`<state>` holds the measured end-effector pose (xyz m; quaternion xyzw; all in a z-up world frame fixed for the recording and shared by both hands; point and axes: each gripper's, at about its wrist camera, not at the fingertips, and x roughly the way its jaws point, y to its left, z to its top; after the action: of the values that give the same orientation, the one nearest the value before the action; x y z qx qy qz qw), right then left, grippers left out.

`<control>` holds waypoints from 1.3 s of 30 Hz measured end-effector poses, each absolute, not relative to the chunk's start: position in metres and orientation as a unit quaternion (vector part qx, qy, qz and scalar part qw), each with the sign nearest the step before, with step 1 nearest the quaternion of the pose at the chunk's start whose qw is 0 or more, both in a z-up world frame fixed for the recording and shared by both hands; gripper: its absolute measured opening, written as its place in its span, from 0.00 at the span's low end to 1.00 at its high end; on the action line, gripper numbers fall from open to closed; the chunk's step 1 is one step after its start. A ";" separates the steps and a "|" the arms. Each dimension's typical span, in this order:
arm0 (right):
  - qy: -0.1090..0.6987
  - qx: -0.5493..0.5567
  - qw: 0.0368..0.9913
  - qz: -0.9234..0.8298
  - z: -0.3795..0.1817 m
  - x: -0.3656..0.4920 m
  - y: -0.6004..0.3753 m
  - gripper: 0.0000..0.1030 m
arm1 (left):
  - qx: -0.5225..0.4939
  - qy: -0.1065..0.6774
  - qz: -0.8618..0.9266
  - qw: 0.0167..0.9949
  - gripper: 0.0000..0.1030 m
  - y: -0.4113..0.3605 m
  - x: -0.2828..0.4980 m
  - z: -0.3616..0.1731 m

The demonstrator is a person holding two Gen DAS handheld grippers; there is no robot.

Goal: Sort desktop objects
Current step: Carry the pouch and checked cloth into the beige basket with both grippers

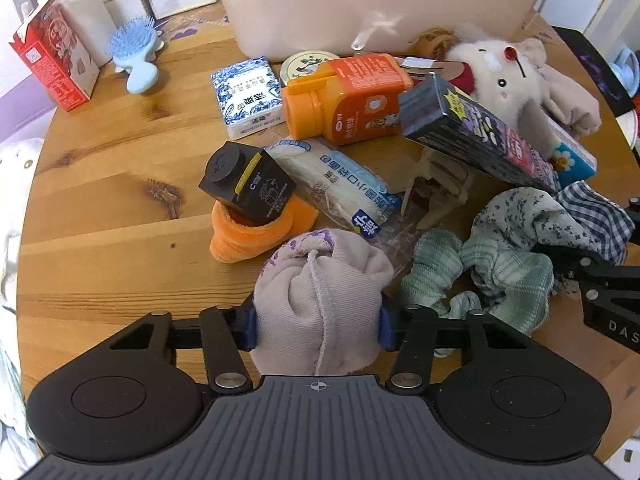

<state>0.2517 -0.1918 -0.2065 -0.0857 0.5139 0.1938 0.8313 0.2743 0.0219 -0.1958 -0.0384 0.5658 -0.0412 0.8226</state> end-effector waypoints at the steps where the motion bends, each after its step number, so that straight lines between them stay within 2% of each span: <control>1: 0.514 -0.090 0.831 0.195 -0.206 0.250 -0.191 0.23 | -0.039 0.564 -0.043 0.823 0.49 0.023 0.273 -0.195; 6: 0.514 -0.082 0.831 0.198 -0.199 0.245 -0.194 0.19 | -0.047 0.563 -0.043 0.824 0.46 0.026 0.267 -0.192; 24: 0.441 -0.062 0.880 0.168 -0.125 0.235 -0.229 0.19 | -0.084 0.496 -0.023 0.864 0.43 0.062 0.249 -0.135; 39: 0.365 -0.059 0.917 0.152 -0.074 0.293 -0.239 0.19 | -0.085 0.405 -0.001 0.910 0.43 0.084 0.310 -0.062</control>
<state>0.2928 -0.2393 -0.0736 -0.0593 0.3652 0.1516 0.9166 0.3103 0.0839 -0.0624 -0.0853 0.4047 -0.0011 0.9105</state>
